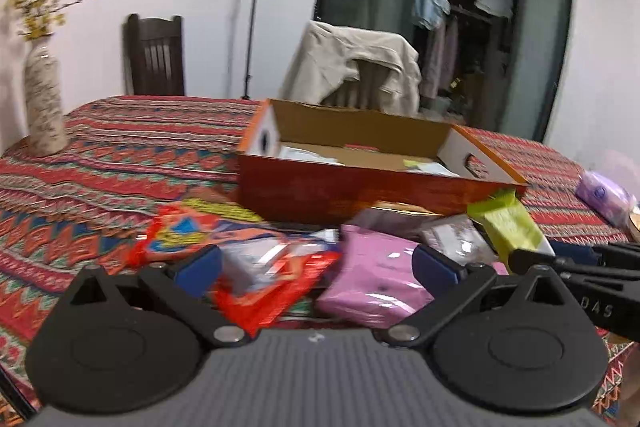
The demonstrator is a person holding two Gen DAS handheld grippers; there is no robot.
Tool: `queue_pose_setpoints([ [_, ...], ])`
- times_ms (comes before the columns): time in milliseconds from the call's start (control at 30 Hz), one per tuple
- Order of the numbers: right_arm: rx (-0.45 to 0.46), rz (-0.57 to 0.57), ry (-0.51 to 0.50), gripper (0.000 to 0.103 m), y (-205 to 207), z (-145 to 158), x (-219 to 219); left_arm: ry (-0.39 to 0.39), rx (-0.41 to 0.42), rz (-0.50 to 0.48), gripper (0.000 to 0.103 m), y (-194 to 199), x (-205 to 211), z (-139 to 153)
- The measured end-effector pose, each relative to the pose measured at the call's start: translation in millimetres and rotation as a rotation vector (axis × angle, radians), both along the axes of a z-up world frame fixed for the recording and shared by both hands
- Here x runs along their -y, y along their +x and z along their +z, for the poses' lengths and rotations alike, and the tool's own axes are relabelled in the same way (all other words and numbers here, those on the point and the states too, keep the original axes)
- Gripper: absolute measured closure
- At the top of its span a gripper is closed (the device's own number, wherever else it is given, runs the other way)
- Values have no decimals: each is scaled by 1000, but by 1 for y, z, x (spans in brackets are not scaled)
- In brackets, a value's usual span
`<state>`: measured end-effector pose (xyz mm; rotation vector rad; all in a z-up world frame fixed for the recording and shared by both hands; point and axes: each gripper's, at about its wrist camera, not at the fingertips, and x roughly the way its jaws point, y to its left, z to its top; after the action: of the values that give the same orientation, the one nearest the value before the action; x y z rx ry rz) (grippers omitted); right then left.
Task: Organize snacks
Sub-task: 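Grasp a green-and-white snack bar with the right gripper, then grasp a pink packet with the left gripper while the right lifts the bar, then carry the bar and pink packet into the box and open both grippers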
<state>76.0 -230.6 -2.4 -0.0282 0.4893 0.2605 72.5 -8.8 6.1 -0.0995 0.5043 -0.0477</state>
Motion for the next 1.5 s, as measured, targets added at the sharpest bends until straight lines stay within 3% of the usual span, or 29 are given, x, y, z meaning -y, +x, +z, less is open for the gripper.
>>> queue_pose_setpoints([
  [200,4,-12,56,69,0,-5,25,64,-61,-43,0,20,36,-7],
  [300,2,-7,78,69,1,-8,34,99,-71,-53,8,24,50,-9],
  [500,2,6,96,69,3,-12,40,165,-118,-35,9,43,61,-23],
  [633,-1,11,104,69,3,-14,42,136,-161,-40,36,50,58,-30],
  [700,1,14,104,69,2,-15,42,113,-160,-51,41,48,56,-28],
  [967,25,13,99,69,-1,-8,42,96,-113,-78,41,26,52,-15],
  [1167,53,10,101,69,5,4,43,77,-8,-99,41,5,49,15],
  [1500,118,2,115,69,46,33,35,87,113,-38,41,32,44,59],
])
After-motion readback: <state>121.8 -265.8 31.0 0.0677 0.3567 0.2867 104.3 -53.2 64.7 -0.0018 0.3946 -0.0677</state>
